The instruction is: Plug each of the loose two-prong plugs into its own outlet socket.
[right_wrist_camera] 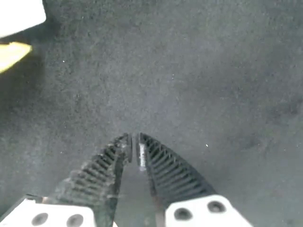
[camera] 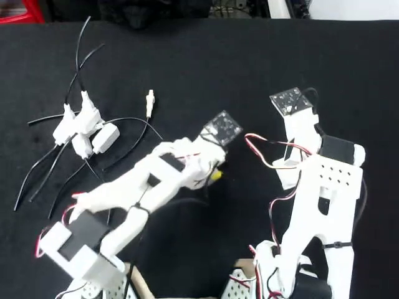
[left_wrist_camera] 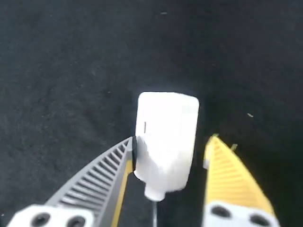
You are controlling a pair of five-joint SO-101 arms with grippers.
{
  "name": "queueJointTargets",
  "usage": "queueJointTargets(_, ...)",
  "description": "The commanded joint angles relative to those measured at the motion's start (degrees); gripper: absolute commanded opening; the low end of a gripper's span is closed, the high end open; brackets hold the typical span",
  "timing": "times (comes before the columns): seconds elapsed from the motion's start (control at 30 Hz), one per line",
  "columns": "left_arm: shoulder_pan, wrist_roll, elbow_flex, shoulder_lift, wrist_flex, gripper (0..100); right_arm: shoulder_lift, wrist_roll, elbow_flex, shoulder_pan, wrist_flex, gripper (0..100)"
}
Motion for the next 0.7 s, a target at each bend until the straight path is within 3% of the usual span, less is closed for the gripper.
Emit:
queueJointTargets(0.0,-0.1,-0.9,-3.2,0.5,-0.6,19,-1.7,0.4,-3.0,1.2,0.1,2.1)
queueJointTargets(0.2,1.5,-8.1,-2.1,0.9,0.0,18,-1.7,0.4,-2.9,1.2,0.1,2.1)
queueJointTargets(0.5,-1.8,-10.6,-5.3,0.5,10.8,17,-1.7,0.3,-2.8,0.0,0.0,2.1)
queueJointTargets(0.67,-2.0,-10.6,-8.4,-1.4,23.4,3,-1.5,0.1,-2.8,-1.4,0.0,2.1)
